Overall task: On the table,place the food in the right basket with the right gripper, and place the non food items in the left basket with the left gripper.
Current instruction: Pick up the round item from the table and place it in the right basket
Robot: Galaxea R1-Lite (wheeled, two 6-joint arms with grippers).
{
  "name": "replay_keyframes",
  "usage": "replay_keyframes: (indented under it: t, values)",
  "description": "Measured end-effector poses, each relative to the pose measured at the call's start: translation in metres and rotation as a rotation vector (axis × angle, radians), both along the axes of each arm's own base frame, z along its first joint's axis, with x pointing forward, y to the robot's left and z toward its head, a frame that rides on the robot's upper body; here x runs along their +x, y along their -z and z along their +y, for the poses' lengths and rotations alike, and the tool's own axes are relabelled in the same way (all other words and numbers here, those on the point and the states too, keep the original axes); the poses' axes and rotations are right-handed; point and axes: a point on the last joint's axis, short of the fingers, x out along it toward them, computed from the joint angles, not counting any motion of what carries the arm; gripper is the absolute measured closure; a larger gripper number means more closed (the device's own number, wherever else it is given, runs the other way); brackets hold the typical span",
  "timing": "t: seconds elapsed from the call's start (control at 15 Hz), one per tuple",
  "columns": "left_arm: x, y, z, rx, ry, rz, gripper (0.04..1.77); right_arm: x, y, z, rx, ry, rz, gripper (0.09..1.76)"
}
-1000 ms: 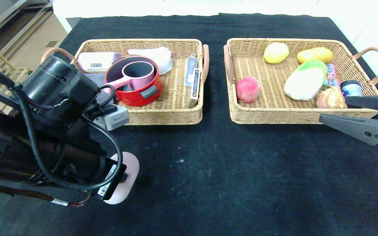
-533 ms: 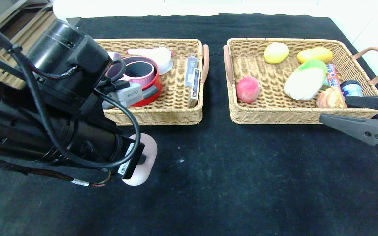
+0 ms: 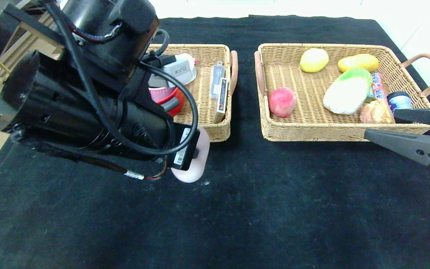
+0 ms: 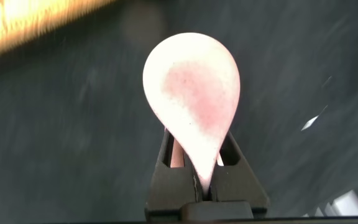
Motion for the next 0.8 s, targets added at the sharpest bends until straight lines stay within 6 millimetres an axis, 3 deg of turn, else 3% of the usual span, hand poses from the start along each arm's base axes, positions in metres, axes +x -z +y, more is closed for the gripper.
replay_keyframes:
  t: [0.8]
  values:
    - [0.033, -0.019, -0.066, -0.274, 0.088, -0.323, 1.66, 0.001, 0.0, 0.0, 0.0, 0.003, 0.001, 0.14]
